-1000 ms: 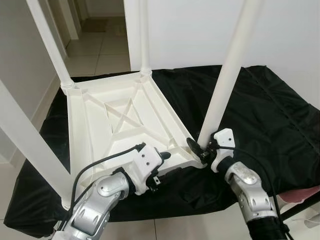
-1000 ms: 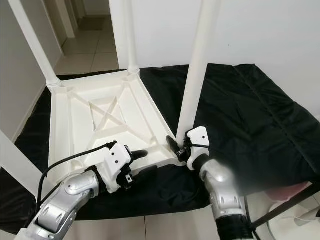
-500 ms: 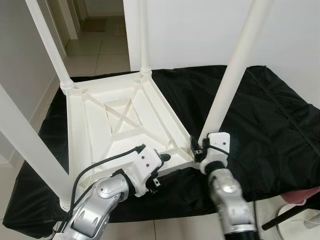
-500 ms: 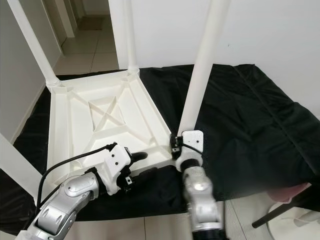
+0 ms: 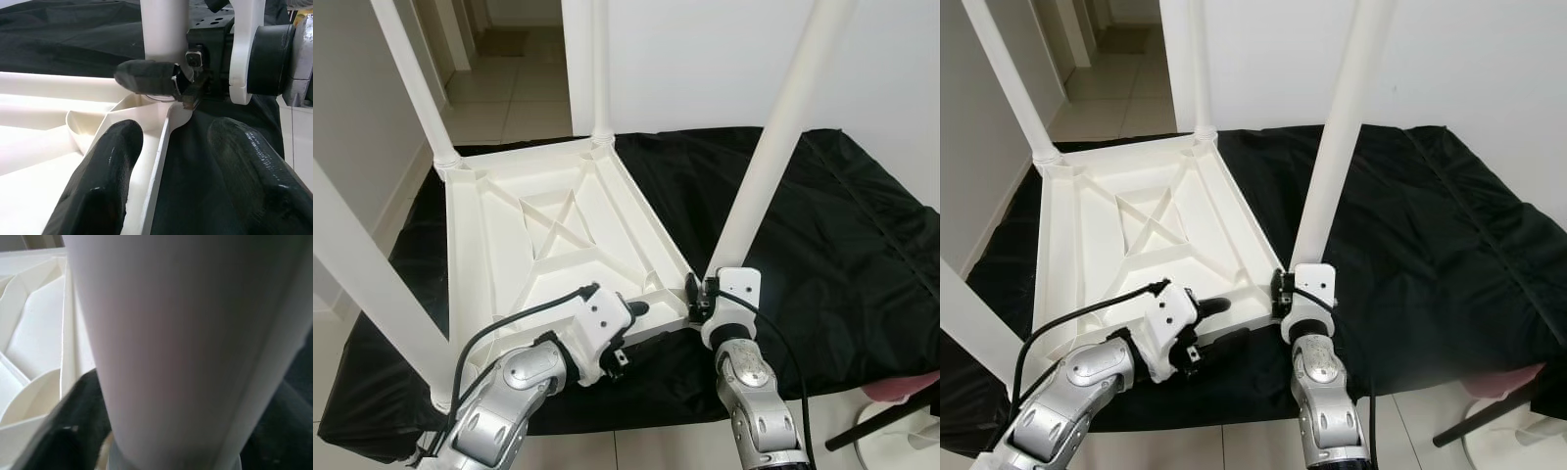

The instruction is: Building children table

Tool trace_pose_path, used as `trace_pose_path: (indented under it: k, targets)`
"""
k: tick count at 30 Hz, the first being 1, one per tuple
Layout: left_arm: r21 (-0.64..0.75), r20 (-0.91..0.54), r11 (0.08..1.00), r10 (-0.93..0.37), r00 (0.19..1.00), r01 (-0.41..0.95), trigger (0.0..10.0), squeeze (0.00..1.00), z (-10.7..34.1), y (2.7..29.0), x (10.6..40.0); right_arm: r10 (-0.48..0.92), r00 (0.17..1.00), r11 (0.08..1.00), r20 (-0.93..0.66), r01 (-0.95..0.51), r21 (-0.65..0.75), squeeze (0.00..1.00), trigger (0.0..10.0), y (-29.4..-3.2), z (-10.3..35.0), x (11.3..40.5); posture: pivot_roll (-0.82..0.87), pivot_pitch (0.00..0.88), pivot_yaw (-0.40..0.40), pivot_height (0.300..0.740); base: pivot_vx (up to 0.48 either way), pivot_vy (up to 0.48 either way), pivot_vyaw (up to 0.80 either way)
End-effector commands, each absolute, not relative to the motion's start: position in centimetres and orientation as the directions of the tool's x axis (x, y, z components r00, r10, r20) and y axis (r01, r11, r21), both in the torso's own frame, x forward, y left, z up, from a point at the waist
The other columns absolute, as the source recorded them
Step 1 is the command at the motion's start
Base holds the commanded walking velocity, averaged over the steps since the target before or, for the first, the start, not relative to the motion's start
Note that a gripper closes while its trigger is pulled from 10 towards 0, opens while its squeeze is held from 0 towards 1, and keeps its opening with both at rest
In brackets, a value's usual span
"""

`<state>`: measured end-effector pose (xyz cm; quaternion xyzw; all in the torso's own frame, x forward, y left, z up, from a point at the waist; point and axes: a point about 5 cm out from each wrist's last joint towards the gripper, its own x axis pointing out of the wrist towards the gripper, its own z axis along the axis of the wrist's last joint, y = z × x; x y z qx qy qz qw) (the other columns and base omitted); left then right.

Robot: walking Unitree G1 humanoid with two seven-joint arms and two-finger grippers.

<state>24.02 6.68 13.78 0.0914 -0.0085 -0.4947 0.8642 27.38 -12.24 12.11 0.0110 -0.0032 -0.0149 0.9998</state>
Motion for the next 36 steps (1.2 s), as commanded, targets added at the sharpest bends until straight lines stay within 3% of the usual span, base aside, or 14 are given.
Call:
trace_pose_path:
  k: [1,3,4,9,11,14,20,30,31,32,33,36]
  targets:
    - [0.163,-0.080,0.506,-0.849,0.523,0.847,10.0,0.00,13.7,6.8,24.0,0.004,1.000,0.998,0.016,-0.005,0.065,1.00,10.0,-11.0,12.3,27.3,0.01,0.005,0.000,0.740,0.000,0.000,0.00]
    - [0.166,-0.080,0.506,-0.848,0.523,0.846,10.0,0.00,13.7,6.8,24.0,0.028,0.999,0.998,0.034,-0.029,0.047,1.00,10.0,-11.3,12.6,27.3,0.00,0.000,-0.003,0.740,0.000,0.000,0.00]
    - [0.167,-0.078,0.510,-0.847,0.527,0.844,10.0,0.00,13.7,6.8,24.0,0.052,0.998,0.998,0.045,-0.054,0.035,0.00,10.0,-11.7,12.7,27.4,0.00,0.000,-0.003,0.740,0.000,0.000,0.00]
    - [0.170,-0.074,0.516,-0.843,0.533,0.839,10.0,0.00,13.8,6.8,24.3,0.105,0.993,0.994,0.053,-0.106,0.025,0.00,10.0,-12.5,12.8,27.5,0.00,0.000,-0.007,0.740,0.000,0.000,0.00]
    - [0.174,-0.072,0.519,-0.841,0.536,0.837,10.0,0.00,13.9,6.8,24.4,0.193,0.980,0.981,0.053,-0.193,0.012,0.00,10.0,-13.2,13.0,27.7,0.00,0.000,-0.009,0.740,0.000,0.000,0.00]
    - [0.218,-0.089,0.517,-0.834,0.545,0.827,10.0,0.00,13.6,6.7,24.7,0.352,0.936,0.930,0.020,-0.347,-0.121,0.00,10.0,-13.8,12.8,28.1,-0.01,0.000,-0.009,0.740,0.000,0.000,0.00]
    - [0.213,-0.085,0.516,-0.836,0.542,0.829,10.0,0.00,13.7,6.6,24.7,0.411,0.911,0.902,0.019,-0.404,-0.153,0.00,10.0,-14.7,13.2,28.6,-0.01,0.000,-0.010,0.740,0.000,0.000,0.00]
    - [0.225,-0.078,0.517,-0.835,0.545,0.826,10.0,0.00,13.8,6.6,24.8,0.604,0.797,0.781,-0.030,-0.599,-0.178,0.00,10.0,-15.6,13.1,29.4,0.00,0.000,-0.009,0.740,0.000,0.000,0.00]
    - [0.227,-0.076,0.519,-0.834,0.547,0.824,10.0,0.00,13.9,6.6,24.9,0.613,0.789,0.773,-0.037,-0.608,-0.179,0.00,5.5,-15.7,13.0,29.6,0.00,0.000,-0.006,0.740,0.000,0.000,0.00]
    - [0.228,-0.075,0.520,-0.833,0.548,0.823,10.0,0.00,14.0,6.6,25.0,0.618,0.785,0.768,-0.040,-0.614,-0.180,0.00,5.5,-15.8,12.9,29.8,0.00,0.000,-0.006,0.740,0.000,0.000,0.00]
    - [0.230,-0.073,0.522,-0.832,0.550,0.821,10.0,0.00,14.0,6.6,25.1,0.619,0.784,0.767,-0.048,-0.616,-0.179,0.00,0.5,-16.0,12.7,29.9,0.00,0.000,-0.009,0.740,0.000,0.000,0.00]
    - [0.234,-0.070,0.528,-0.829,0.556,0.816,10.0,0.00,14.2,6.7,25.2,0.620,0.782,0.767,-0.055,-0.620,-0.163,0.00,0.0,-16.3,12.4,30.0,0.01,0.000,-0.012,0.740,0.000,0.000,0.00]
